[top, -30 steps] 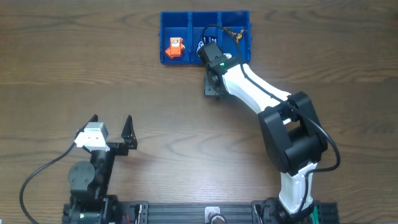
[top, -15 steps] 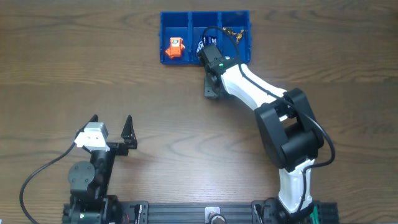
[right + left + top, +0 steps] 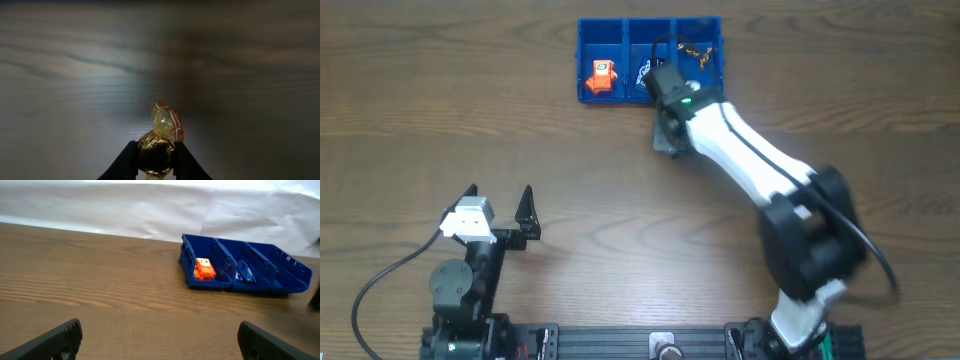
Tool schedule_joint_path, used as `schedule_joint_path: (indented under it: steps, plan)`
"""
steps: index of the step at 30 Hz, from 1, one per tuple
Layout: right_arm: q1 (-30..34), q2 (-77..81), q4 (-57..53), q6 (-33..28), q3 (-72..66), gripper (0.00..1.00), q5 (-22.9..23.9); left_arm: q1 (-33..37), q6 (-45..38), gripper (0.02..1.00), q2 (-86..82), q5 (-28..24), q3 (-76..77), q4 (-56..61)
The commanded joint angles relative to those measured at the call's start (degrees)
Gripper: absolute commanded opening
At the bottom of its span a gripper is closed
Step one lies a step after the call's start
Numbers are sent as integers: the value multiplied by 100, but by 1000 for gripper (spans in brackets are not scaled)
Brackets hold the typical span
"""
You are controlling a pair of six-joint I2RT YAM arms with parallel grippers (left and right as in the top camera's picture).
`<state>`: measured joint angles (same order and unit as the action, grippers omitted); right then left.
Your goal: Sort Candies Into Trays
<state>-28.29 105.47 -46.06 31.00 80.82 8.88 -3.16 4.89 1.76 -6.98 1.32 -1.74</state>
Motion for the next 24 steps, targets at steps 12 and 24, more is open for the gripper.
schedule_joint_path:
  steps: [12, 24]
  plan:
    - [870, 173, 2579, -2098, 1117, 215, 695, 13, 44, 998, -26, -116, -105, -208]
    - [1047, 946, 2612, -1884, 1115, 292, 496, 13, 44, 998, -26, -116, -105, -208]
